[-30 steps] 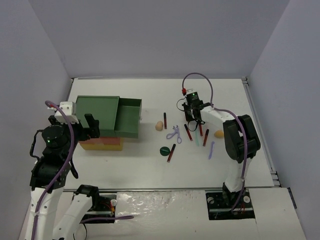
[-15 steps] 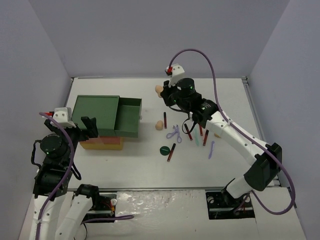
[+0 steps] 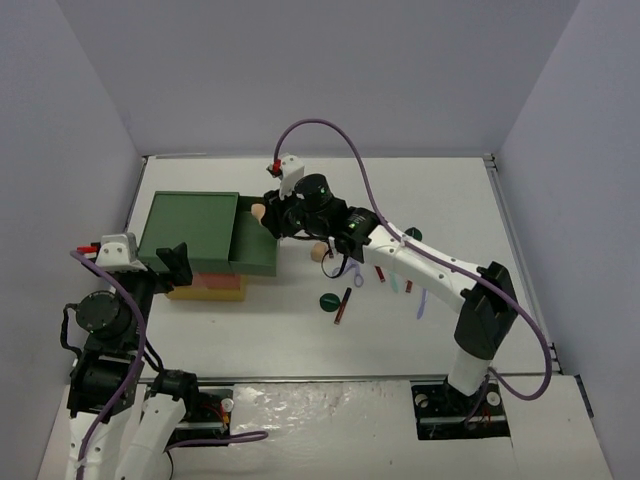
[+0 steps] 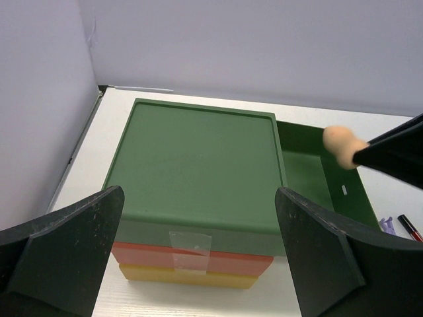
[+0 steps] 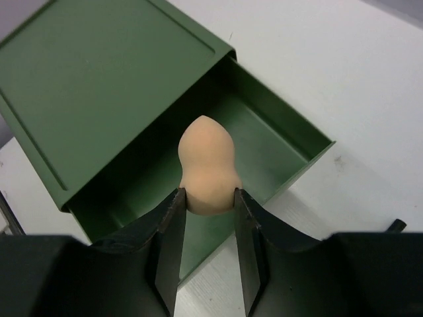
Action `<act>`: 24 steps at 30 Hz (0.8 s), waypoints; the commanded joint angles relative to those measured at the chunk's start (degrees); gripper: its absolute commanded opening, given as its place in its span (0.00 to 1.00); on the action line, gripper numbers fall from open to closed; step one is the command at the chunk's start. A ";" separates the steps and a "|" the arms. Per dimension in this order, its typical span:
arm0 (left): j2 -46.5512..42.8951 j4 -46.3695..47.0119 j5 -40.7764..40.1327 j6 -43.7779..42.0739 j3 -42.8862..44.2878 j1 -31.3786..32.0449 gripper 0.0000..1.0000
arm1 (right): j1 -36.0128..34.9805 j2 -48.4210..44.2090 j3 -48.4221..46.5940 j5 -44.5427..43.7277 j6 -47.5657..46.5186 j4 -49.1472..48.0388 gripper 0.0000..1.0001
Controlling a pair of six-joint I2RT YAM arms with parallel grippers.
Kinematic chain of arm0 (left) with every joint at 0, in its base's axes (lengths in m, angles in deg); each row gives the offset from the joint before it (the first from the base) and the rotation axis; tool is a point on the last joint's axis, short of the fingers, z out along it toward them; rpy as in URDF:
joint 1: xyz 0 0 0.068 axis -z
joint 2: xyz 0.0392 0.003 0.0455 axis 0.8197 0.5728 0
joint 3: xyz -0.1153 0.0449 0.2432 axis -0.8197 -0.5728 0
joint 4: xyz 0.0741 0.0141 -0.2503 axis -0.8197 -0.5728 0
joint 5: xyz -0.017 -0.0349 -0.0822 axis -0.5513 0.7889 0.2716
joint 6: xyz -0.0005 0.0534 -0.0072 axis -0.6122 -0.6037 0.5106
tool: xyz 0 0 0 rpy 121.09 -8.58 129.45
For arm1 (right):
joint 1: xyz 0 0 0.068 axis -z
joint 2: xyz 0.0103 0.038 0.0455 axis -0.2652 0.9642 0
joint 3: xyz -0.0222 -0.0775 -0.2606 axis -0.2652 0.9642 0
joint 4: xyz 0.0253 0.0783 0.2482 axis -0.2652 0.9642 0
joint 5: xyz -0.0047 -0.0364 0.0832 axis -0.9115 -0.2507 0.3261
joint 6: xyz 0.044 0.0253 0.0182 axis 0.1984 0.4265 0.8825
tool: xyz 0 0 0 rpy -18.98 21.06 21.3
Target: Organize the makeup
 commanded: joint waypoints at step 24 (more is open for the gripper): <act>1.96 4.53 -0.20 -0.31 -0.26 0.21 0.97 | 13.29 -0.36 10.61 -3.45 3.48 -1.87 0.64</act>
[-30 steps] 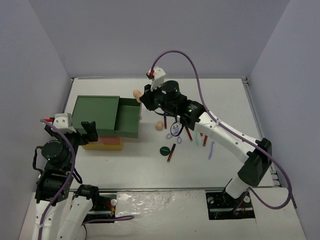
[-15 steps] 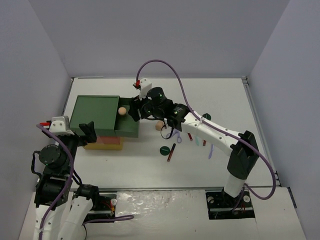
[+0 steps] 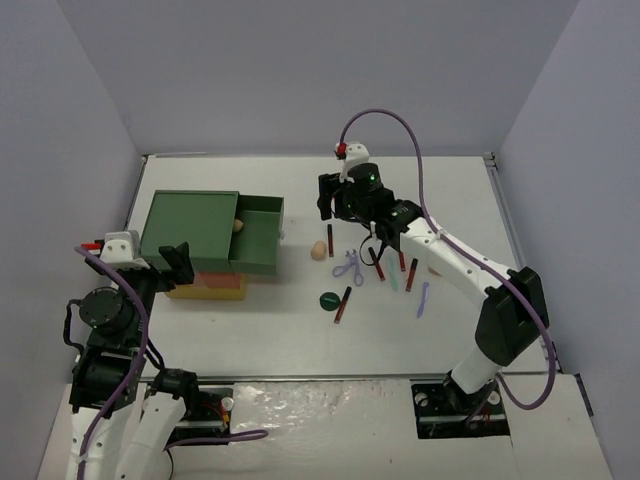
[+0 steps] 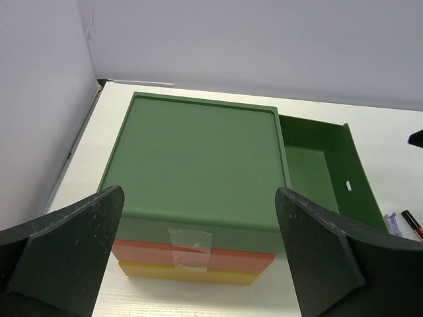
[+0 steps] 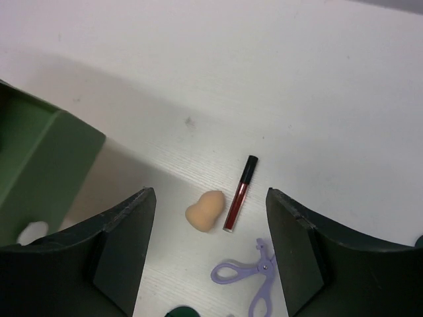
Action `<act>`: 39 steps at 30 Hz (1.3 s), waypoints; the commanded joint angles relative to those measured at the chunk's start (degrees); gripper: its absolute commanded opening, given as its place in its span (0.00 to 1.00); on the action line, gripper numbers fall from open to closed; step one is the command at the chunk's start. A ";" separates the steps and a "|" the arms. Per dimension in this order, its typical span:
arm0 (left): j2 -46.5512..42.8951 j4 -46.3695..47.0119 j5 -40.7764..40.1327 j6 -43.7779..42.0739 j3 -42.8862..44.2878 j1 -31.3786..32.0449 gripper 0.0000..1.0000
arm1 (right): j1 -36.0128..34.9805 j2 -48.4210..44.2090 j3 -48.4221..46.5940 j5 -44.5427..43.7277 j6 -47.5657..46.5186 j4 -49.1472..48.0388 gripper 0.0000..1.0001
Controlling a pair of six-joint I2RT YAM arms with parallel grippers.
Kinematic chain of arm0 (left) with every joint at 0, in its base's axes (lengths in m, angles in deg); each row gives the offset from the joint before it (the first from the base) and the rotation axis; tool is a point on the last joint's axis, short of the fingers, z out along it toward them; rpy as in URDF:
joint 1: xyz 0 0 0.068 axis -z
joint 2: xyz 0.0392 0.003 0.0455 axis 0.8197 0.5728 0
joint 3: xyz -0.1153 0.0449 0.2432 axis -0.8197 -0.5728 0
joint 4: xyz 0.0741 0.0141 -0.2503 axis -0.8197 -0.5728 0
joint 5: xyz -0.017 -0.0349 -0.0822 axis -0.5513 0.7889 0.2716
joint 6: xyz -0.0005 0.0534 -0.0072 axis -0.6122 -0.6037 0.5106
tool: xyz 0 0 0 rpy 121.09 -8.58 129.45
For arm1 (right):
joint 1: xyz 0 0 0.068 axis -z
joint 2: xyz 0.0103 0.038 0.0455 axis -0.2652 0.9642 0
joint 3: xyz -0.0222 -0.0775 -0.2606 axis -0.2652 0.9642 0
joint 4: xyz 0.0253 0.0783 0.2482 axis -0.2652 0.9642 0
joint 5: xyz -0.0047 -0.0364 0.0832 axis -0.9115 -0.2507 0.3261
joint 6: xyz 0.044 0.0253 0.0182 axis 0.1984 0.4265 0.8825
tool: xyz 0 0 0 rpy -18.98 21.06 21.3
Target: Organize the makeup
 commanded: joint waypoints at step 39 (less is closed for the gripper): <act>1.72 4.30 -0.16 -0.41 0.19 0.21 0.97 | -6.40 -2.96 -4.64 -1.07 -0.70 -3.57 0.00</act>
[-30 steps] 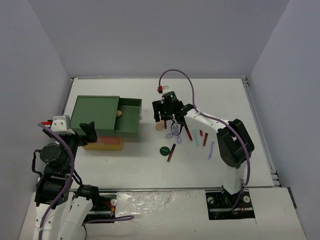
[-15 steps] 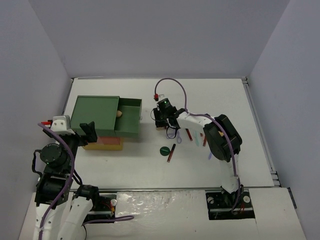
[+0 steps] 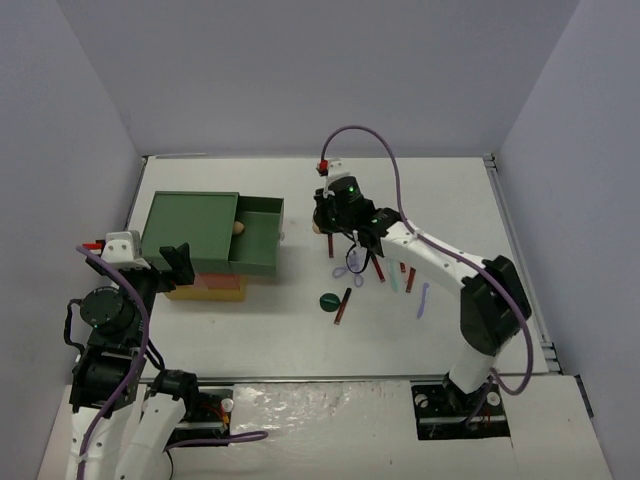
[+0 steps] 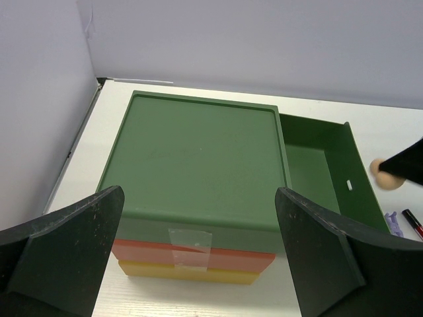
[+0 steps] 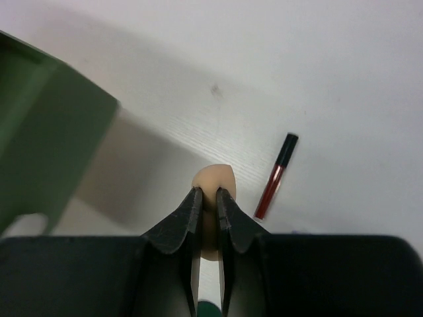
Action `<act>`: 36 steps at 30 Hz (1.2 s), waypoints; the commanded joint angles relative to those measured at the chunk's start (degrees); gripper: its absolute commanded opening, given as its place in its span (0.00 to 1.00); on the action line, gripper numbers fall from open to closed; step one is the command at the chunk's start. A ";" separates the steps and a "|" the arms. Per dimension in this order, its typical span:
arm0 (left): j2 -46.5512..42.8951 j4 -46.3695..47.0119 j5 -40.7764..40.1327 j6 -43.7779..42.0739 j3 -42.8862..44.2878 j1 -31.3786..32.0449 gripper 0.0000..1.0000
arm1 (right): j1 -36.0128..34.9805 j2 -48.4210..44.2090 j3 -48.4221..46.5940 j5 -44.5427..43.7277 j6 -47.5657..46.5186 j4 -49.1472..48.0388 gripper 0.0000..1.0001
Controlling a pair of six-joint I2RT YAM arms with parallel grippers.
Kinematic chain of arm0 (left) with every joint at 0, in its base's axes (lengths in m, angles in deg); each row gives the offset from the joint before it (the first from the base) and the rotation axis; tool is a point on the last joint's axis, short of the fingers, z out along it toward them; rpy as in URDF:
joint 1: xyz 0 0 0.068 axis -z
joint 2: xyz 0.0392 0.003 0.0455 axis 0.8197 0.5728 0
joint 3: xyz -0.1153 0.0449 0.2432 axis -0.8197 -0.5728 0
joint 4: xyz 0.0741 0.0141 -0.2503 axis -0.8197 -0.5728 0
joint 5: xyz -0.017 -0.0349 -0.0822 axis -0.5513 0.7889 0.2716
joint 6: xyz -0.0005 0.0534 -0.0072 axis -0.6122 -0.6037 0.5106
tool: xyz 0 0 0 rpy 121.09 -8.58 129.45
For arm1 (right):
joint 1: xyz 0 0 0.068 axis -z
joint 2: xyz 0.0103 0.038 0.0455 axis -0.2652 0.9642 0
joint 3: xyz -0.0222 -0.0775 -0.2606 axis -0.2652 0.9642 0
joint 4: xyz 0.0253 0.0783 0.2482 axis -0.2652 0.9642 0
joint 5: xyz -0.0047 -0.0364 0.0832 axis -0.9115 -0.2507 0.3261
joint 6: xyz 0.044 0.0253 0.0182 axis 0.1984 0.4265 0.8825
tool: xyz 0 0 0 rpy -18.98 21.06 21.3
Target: Organize the makeup
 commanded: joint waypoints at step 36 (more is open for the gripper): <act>2.35 3.85 -0.08 -0.49 0.38 0.16 0.97 | 5.32 -17.26 3.36 -15.87 0.51 2.31 0.87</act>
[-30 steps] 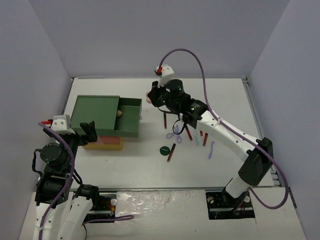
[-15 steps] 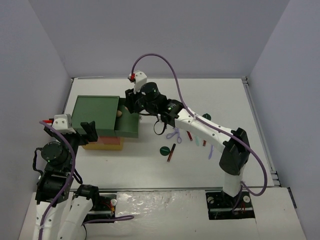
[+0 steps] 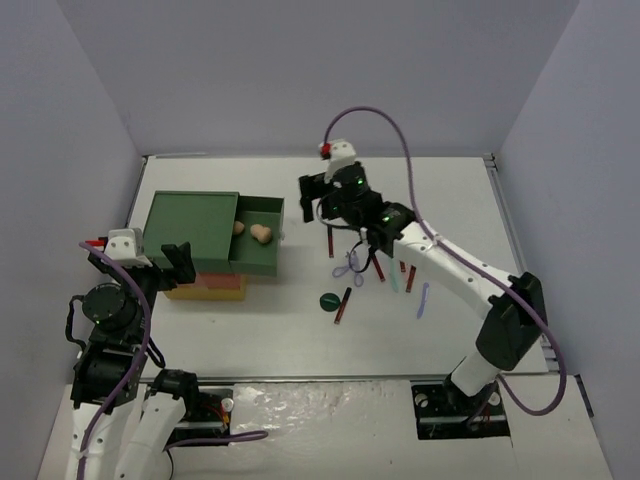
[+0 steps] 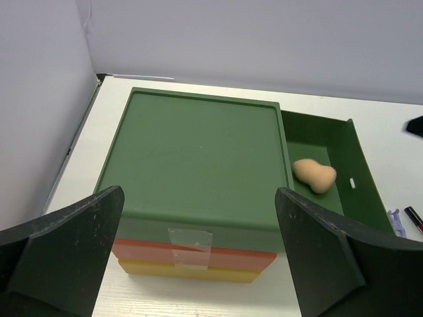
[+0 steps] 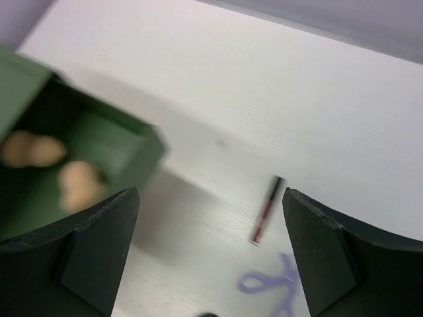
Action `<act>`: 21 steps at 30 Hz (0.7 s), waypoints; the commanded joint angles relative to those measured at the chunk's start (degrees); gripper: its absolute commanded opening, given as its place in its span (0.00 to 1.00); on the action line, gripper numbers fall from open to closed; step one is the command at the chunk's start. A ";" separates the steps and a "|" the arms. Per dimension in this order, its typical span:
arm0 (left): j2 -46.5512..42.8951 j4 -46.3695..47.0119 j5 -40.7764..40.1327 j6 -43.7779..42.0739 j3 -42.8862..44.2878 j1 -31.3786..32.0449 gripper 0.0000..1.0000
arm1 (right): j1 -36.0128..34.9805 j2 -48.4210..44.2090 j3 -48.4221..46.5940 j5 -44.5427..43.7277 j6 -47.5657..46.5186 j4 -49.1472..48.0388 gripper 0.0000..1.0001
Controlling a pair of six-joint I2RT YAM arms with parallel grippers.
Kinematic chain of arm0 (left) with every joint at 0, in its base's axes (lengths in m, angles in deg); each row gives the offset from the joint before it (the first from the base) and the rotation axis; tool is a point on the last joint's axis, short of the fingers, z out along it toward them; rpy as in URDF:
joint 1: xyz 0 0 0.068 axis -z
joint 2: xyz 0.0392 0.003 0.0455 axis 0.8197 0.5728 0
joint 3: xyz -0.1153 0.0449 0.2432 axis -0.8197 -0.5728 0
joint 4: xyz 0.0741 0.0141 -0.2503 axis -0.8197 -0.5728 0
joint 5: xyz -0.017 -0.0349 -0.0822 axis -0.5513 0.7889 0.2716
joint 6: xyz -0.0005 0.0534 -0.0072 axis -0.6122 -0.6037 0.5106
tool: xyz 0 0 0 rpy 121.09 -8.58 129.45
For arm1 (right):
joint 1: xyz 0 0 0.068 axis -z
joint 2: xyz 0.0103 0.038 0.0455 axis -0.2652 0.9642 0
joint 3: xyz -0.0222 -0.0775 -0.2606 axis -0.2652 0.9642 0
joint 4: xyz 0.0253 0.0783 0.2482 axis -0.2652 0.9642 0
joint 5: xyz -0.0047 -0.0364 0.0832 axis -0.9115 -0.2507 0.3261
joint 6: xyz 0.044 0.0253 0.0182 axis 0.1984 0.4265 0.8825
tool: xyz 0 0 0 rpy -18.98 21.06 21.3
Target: Organize the makeup
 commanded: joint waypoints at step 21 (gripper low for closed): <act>1.49 3.62 0.30 -0.42 0.57 0.60 0.97 | 37.31 -9.27 33.70 -7.72 16.79 2.68 0.78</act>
